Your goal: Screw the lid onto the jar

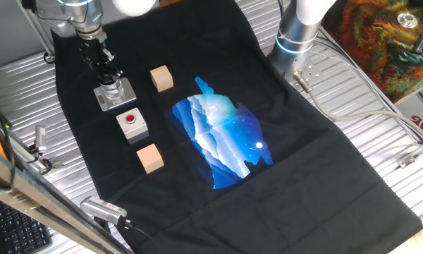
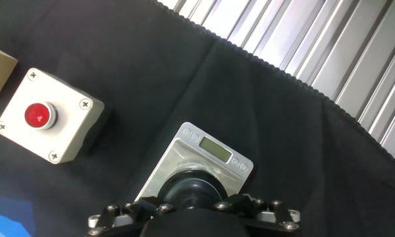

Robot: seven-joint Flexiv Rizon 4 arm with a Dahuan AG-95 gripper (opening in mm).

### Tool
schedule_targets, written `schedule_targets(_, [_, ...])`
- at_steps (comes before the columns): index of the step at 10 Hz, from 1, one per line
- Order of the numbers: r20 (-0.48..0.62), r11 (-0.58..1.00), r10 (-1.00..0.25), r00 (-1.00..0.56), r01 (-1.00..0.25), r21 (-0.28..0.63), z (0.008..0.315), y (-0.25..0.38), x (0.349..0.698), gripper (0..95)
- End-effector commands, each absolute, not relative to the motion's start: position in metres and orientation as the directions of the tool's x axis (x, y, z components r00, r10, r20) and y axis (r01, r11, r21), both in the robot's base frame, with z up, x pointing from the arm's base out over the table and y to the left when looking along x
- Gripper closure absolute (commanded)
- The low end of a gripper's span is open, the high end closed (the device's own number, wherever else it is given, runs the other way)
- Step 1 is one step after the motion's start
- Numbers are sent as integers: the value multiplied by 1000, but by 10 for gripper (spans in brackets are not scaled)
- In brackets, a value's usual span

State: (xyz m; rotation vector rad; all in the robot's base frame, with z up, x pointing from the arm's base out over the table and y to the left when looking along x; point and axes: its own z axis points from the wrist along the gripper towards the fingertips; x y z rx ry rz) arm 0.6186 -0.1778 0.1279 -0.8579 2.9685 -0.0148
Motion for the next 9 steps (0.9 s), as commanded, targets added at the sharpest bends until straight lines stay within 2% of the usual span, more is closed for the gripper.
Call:
schedule_targets(1, [-48, 846, -533, -845, -533, -23, 128, -178, 619, 190])
schedule_targets(9, [-51, 847, -532, -845, -531, -25, 131, -177, 618, 190])
